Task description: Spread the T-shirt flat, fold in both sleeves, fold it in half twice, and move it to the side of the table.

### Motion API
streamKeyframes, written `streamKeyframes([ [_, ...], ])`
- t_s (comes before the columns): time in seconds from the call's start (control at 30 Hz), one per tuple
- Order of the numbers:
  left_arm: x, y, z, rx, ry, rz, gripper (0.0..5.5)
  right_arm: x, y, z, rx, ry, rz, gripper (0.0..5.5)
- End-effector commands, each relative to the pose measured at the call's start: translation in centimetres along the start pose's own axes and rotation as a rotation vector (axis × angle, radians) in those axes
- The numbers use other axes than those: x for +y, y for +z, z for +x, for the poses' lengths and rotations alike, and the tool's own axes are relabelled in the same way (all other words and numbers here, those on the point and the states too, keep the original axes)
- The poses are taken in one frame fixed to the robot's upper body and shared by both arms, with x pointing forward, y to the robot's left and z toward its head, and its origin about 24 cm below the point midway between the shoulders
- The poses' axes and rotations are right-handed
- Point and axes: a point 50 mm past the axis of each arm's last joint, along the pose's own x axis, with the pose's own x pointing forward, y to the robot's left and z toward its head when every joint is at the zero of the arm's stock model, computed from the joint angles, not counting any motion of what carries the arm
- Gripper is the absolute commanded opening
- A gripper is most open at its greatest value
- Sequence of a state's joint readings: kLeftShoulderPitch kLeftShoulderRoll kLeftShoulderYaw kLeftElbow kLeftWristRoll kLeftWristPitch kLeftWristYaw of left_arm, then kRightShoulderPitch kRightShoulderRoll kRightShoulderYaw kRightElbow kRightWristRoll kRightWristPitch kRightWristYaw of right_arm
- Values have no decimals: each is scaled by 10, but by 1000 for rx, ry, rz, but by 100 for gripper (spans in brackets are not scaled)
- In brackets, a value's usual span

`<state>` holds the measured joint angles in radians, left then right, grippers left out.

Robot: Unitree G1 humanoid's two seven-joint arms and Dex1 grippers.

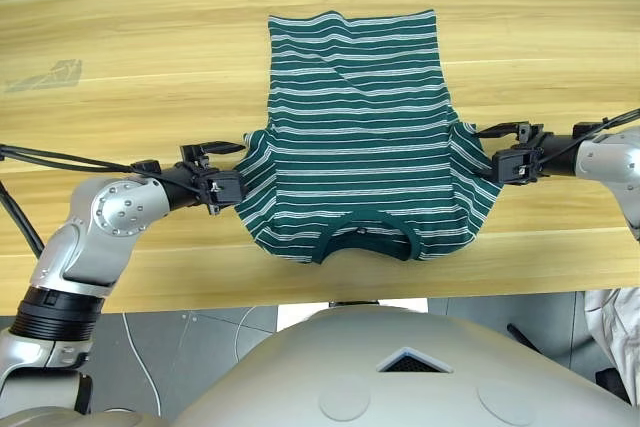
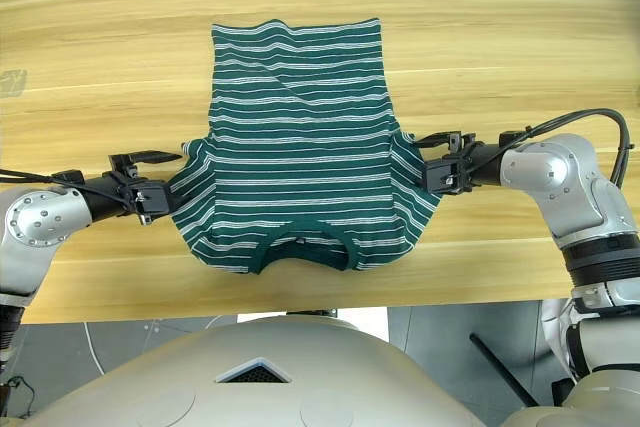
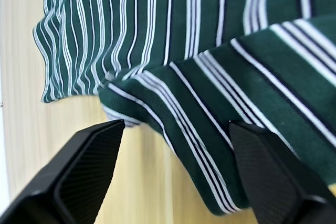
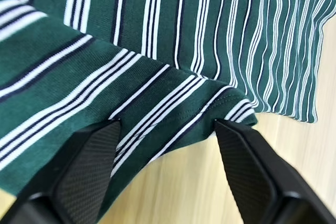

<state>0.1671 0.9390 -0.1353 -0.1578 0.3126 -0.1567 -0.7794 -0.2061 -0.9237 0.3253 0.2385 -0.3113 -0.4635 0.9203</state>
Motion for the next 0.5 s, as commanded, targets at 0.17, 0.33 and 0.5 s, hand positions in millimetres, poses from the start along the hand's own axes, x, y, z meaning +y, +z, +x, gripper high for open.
streamKeyframes([
  [0.17,-3,-8,1,41,8,-1,368,19,-11,-2,66,94,17,328],
  [0.33,-2,-4,-2,23,18,10,368,20,5,-3,-7,75,12,328],
  [0.5,5,-1,-7,25,55,29,368,5,23,-14,-59,8,-30,328],
])
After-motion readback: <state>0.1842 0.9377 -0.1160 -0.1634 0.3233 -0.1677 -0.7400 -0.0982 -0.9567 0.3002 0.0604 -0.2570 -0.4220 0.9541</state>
